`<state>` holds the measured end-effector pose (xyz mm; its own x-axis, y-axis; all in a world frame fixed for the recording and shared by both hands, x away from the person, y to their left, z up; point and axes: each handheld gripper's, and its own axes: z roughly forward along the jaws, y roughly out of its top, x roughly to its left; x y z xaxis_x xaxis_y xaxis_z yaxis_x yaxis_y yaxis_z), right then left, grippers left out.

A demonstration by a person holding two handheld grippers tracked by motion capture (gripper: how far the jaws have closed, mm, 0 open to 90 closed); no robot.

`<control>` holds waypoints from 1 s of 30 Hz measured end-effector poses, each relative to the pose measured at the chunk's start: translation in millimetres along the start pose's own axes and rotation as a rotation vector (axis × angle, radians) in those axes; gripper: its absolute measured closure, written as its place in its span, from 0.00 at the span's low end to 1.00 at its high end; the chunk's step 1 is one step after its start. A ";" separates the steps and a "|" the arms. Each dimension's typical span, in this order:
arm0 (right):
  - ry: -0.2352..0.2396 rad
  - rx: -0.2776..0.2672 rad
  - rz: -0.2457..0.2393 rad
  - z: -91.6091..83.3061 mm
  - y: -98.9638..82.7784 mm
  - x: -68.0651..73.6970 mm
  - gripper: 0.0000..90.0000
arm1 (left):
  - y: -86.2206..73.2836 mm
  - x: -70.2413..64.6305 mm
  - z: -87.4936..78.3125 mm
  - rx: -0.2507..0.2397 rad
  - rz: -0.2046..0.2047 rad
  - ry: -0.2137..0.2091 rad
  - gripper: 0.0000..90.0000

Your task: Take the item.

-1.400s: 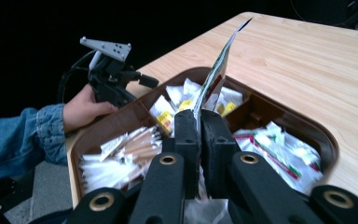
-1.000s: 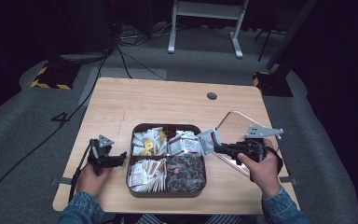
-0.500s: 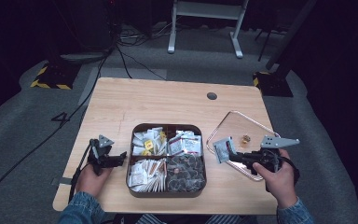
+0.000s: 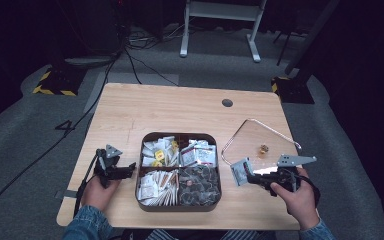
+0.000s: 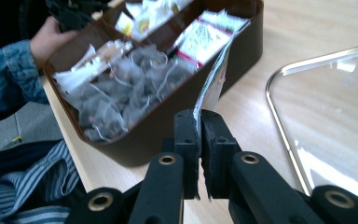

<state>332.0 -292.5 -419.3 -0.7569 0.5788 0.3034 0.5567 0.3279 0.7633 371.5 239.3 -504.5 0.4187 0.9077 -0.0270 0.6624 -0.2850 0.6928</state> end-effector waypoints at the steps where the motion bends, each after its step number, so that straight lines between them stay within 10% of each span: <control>1: 0.000 0.007 0.007 1.9 -2.4 -0.3 0.96 | 0.0 0.0 0.0 0.000 0.000 0.000 0.20; 30: 0.067 0.174 0.055 43.2 -30.4 -5.2 0.82 | 0.0 0.0 0.0 0.000 0.000 0.000 0.20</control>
<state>333.8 -273.2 -468.7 -0.7418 0.5503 0.3833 0.6440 0.4251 0.6361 371.6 239.3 -504.5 0.4192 0.9075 -0.0269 0.6624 -0.2855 0.6926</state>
